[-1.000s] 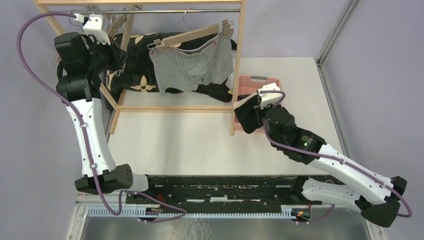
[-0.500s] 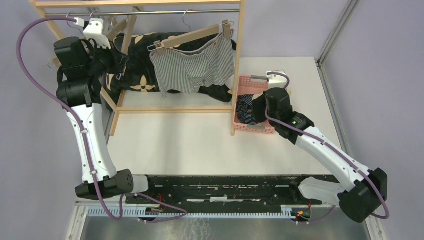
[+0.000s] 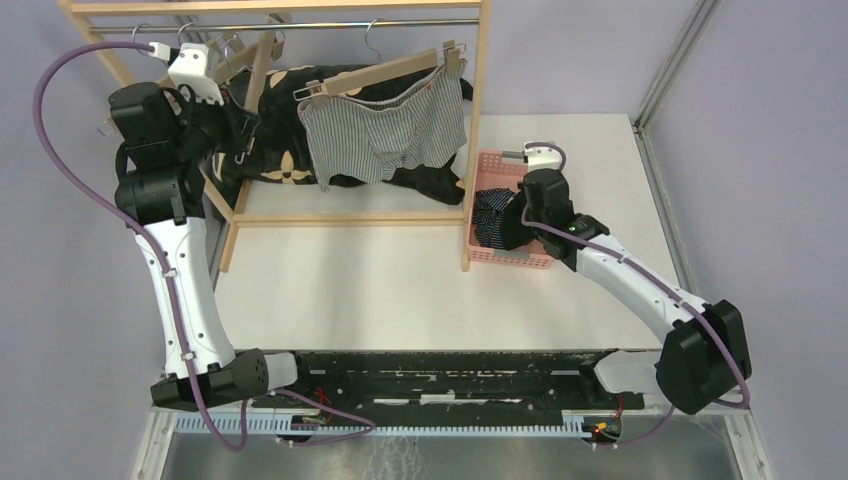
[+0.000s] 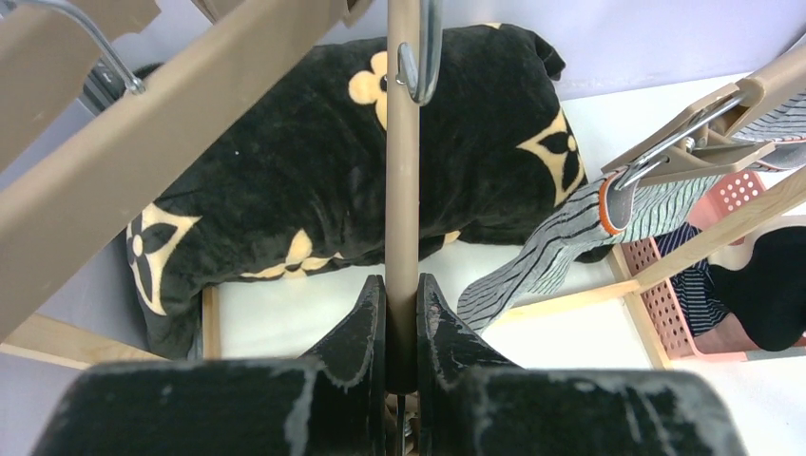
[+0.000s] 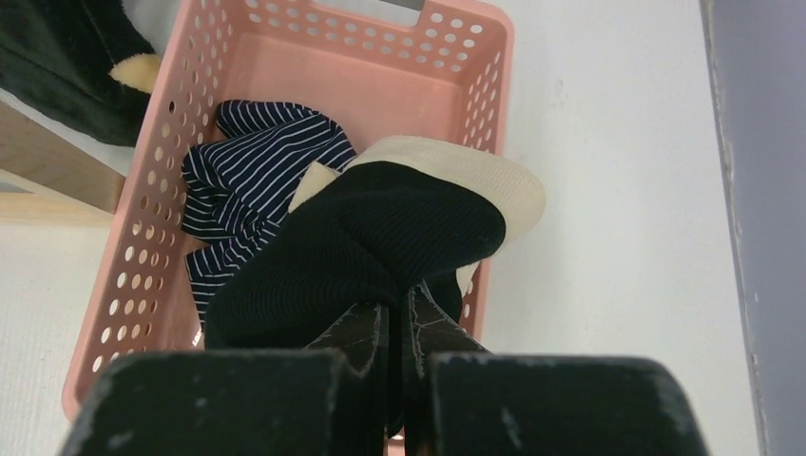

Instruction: Remove the underwear clipped to the hanger

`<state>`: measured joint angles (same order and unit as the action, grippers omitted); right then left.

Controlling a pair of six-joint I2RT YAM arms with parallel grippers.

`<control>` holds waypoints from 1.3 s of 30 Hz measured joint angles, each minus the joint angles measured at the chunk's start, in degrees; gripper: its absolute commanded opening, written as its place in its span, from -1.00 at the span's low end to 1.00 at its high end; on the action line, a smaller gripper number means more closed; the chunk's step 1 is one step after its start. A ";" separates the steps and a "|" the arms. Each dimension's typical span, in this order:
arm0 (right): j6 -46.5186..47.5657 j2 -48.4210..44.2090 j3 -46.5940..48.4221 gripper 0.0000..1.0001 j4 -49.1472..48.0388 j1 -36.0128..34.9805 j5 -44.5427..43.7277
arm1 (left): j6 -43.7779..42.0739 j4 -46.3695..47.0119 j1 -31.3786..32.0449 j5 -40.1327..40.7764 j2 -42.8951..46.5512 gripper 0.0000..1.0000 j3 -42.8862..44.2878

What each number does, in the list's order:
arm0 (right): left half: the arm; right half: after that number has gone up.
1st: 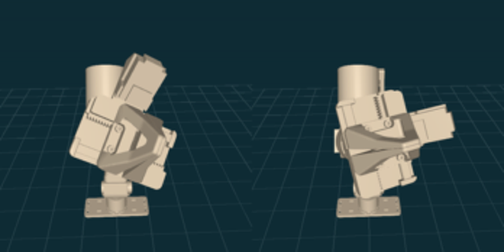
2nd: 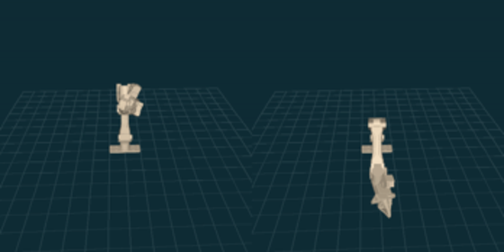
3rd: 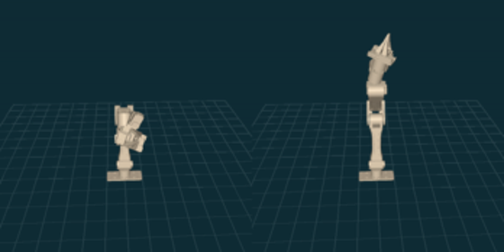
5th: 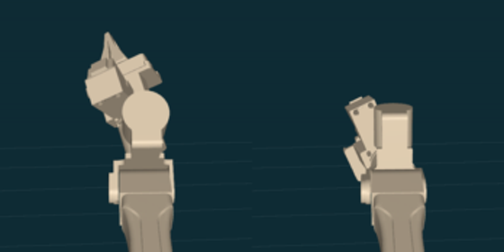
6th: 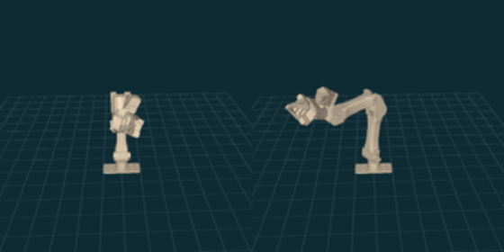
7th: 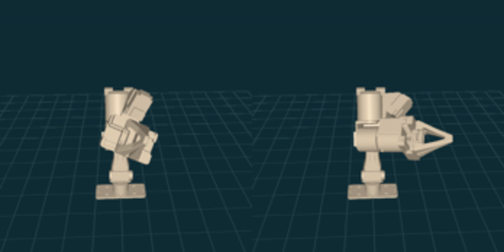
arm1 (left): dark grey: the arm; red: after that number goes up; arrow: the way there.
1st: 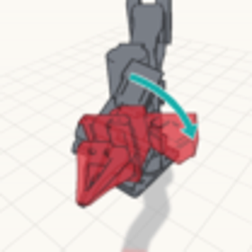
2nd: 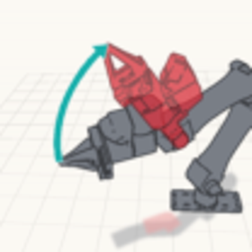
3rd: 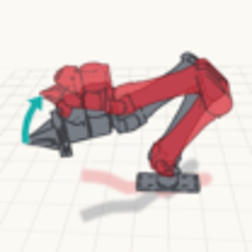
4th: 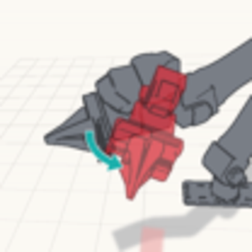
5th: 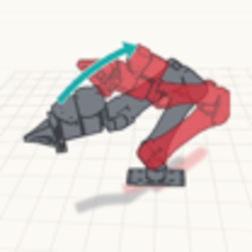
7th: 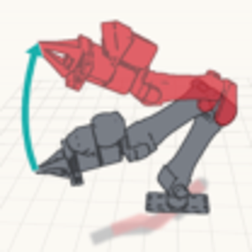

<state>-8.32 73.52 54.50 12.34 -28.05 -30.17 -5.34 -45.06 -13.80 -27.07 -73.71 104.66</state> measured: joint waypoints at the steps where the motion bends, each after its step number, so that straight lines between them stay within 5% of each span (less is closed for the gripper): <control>1: -0.02 0.61 0.00 -0.99 -0.33 0.22 0.33 | 0.00 0.24 0.02 0.00 0.00 -0.95 0.00; 29: -2.86 13.09 0.00 -0.99 -4.17 5.05 7.69 | 4.48 7.06 0.00 3.08 -5.33 -0.94 2.60; 35: -3.06 11.89 0.00 -0.99 -4.15 5.05 8.48 | 5.03 7.06 0.00 4.55 -6.19 -0.23 2.60; 39: -3.43 11.17 0.00 -0.69 -4.17 5.05 8.76 | 5.14 7.13 0.00 5.95 -5.81 0.13 2.60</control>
<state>-11.75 84.68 54.50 8.16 -23.00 -21.41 -0.21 -37.93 -13.80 -21.12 -79.53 107.26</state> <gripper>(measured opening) 0.039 0.475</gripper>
